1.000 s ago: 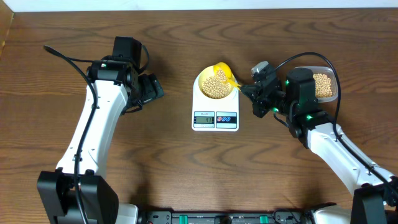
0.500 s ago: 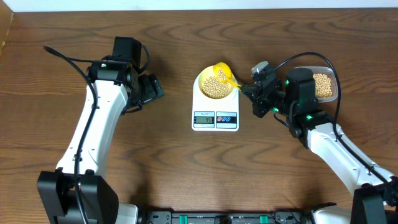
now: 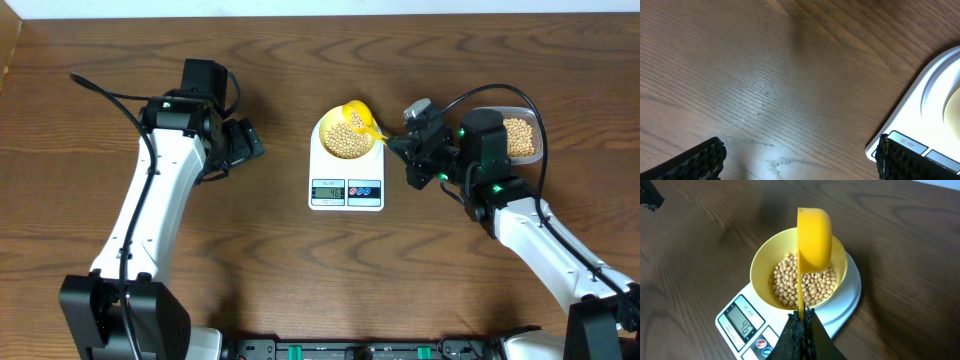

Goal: Scoop item into bowl and weigh 50g on scale
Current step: 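Hold the scoop above the bowl while the scale reading settles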

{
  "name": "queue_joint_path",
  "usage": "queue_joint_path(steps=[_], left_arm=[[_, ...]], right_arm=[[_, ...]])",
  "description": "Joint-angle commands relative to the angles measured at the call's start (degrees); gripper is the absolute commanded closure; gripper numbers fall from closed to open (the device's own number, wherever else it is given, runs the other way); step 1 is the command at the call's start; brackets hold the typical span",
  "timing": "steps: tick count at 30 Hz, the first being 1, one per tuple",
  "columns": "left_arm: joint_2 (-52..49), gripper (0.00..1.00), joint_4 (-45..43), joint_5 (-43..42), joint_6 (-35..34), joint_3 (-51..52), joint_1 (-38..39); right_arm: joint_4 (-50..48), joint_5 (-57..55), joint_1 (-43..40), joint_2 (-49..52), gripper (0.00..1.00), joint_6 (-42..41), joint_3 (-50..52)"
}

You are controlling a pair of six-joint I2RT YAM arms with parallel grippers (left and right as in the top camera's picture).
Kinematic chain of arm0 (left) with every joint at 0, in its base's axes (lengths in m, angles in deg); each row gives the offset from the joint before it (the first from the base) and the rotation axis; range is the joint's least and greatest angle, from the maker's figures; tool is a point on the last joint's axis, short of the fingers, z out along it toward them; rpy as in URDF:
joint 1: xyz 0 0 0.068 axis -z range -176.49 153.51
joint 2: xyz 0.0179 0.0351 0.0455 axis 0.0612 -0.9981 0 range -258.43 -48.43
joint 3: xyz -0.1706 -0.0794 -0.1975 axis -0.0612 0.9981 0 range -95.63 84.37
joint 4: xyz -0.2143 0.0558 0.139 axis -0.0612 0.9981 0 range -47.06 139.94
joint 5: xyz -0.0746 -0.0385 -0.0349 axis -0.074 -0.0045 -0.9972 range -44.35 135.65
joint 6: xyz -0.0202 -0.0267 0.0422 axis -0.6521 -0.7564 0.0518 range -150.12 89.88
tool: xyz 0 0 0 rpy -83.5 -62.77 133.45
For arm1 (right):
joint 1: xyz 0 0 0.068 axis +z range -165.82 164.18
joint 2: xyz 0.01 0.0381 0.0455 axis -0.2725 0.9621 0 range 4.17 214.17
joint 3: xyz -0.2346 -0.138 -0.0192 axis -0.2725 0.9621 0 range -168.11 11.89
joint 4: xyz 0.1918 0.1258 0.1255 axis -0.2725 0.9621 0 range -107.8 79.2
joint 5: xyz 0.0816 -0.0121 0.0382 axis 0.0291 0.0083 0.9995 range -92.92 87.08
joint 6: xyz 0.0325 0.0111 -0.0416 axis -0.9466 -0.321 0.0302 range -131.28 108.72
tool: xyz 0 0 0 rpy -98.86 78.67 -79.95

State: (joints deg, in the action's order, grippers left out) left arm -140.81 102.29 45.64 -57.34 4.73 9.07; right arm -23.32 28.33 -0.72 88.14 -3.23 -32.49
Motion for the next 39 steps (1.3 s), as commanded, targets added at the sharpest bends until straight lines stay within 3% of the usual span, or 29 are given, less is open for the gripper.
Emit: queue_joint_path(steps=[1, 25, 30, 39], left_arm=[[-0.1, 0.02, 0.1, 0.7, -0.5, -0.4, -0.2], [-0.1, 0.02, 0.1, 0.7, -0.5, -0.4, -0.2], [-0.1, 0.02, 0.1, 0.7, -0.5, -0.4, -0.2], [-0.1, 0.02, 0.1, 0.7, -0.5, -0.4, -0.2]], right_arm=[[-0.2, 0.2, 0.4, -0.1, 0.99, 1.9, -0.3], [-0.2, -1.1, 1.2, -0.1, 0.99, 2.3, -0.3], [-0.2, -1.1, 1.2, -0.1, 0.99, -2.4, -0.3], [-0.2, -1.1, 1.2, -0.1, 0.99, -2.5, -0.3]])
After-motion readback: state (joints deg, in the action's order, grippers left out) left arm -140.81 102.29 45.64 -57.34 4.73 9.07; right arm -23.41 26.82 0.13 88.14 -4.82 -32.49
